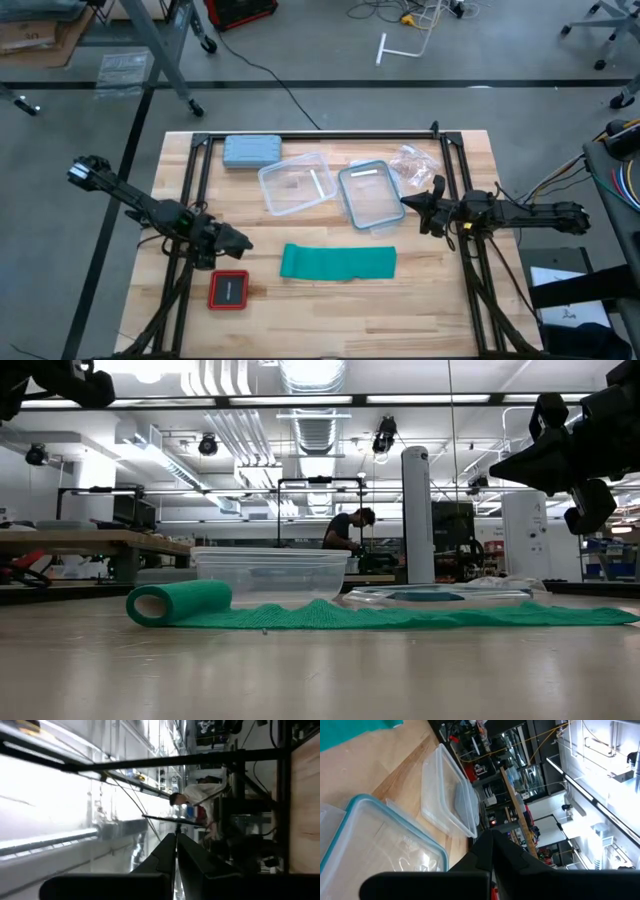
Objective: Roll bandage
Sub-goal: Roll the blue bandage
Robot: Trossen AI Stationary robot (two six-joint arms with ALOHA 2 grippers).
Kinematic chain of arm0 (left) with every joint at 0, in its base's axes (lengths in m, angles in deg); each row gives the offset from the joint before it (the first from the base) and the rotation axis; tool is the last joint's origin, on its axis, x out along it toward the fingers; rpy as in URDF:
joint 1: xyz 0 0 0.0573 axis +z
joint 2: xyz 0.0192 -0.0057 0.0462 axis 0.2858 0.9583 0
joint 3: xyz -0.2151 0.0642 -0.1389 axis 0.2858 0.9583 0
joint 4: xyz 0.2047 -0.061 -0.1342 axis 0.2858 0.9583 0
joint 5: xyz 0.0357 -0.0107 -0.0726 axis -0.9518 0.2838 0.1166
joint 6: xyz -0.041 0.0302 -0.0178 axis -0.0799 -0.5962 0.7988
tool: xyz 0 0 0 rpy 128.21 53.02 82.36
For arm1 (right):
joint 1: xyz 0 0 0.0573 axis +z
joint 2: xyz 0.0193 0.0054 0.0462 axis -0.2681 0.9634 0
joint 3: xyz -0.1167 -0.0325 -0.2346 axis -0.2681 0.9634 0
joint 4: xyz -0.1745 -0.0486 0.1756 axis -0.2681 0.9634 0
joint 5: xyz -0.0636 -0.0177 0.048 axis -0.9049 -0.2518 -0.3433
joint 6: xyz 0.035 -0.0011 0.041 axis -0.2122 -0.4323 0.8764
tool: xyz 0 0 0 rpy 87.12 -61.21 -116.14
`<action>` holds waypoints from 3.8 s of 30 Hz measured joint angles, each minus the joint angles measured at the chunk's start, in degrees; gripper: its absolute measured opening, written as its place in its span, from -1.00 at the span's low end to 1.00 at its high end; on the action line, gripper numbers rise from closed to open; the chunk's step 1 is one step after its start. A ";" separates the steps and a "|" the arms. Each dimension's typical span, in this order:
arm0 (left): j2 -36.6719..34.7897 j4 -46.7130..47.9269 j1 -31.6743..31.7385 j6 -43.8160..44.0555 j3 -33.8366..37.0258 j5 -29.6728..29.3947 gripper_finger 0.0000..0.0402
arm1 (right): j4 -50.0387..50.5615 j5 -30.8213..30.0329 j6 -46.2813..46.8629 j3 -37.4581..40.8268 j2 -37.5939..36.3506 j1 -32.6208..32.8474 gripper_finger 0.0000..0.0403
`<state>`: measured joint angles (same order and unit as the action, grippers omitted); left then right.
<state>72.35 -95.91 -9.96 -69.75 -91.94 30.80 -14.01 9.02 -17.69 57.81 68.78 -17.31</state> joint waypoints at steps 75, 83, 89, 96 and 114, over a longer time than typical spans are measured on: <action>4.73 15.04 0.19 125.20 -0.58 -17.83 -0.96 | 12.13 19.49 86.37 -30.11 41.91 1.51 -1.00; 10.59 15.16 0.15 132.03 -0.57 -17.76 -0.96 | 9.33 19.05 82.66 -33.86 51.42 1.51 -1.00; 15.33 15.38 0.15 134.77 -0.86 -17.84 -0.96 | 9.75 17.59 81.17 -33.77 59.23 1.49 -1.00; 20.34 16.71 0.15 133.51 -3.98 -18.90 -0.95 | 6.11 17.89 79.87 -33.77 65.67 1.49 -1.00; 35.30 77.43 0.44 145.75 -38.37 -14.27 -0.27 | 2.00 18.51 74.24 -33.75 68.02 2.62 -0.23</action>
<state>107.66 -18.48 -9.53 76.00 -130.32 16.53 -12.01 27.54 56.55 24.06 136.80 -14.69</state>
